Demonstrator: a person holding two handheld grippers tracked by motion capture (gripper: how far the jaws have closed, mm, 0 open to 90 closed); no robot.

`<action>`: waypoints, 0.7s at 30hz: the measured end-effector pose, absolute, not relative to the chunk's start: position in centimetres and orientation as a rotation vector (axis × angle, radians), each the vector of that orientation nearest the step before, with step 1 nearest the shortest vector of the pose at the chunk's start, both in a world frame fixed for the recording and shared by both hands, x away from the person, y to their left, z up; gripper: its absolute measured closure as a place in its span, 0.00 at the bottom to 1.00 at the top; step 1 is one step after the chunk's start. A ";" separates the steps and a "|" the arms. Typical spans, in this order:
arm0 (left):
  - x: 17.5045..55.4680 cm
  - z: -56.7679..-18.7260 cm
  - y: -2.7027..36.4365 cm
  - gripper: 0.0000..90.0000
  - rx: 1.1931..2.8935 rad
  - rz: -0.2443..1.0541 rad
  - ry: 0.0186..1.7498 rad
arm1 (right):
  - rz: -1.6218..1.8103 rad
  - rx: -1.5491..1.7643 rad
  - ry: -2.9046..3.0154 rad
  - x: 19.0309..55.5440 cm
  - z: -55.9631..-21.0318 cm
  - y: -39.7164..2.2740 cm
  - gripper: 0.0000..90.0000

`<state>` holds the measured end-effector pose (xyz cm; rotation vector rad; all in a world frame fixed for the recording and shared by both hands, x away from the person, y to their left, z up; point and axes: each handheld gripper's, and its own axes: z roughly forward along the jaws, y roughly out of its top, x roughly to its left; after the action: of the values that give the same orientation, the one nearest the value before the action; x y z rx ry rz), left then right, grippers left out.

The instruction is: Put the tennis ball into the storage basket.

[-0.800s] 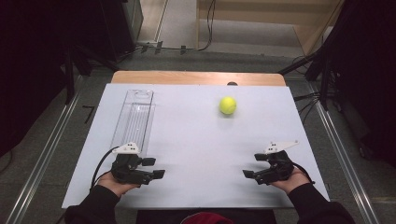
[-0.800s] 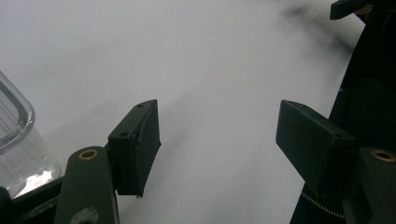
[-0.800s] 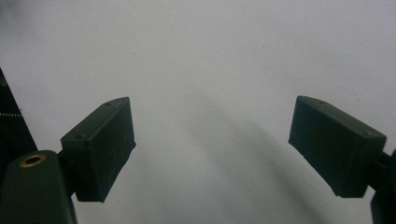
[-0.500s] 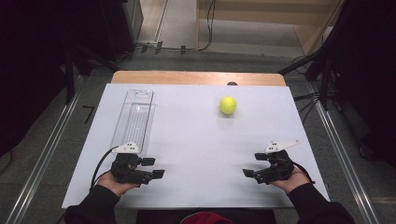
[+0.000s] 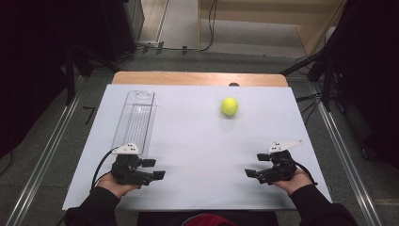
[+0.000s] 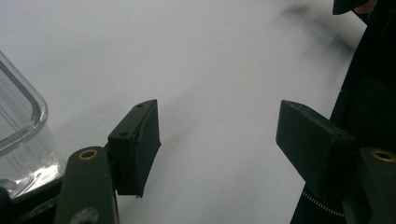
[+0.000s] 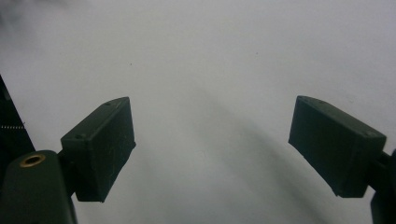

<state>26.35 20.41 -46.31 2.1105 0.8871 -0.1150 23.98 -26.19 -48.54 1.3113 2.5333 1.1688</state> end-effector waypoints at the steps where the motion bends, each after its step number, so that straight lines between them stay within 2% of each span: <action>1: 26.4 -46.3 20.4 0.35 2.112 -0.114 0.885 | 1.171 1.313 2.534 24.0 -48.5 -26.2 0.14; 21: 26.4 -46.2 20.4 0.35 2.101 -0.099 0.884 | 1.168 1.314 2.529 24.0 -48.3 -26.3 0.14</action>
<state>26.40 20.42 -46.21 2.1006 0.8844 -0.0988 24.00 -26.31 -48.35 1.3136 2.5290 1.1682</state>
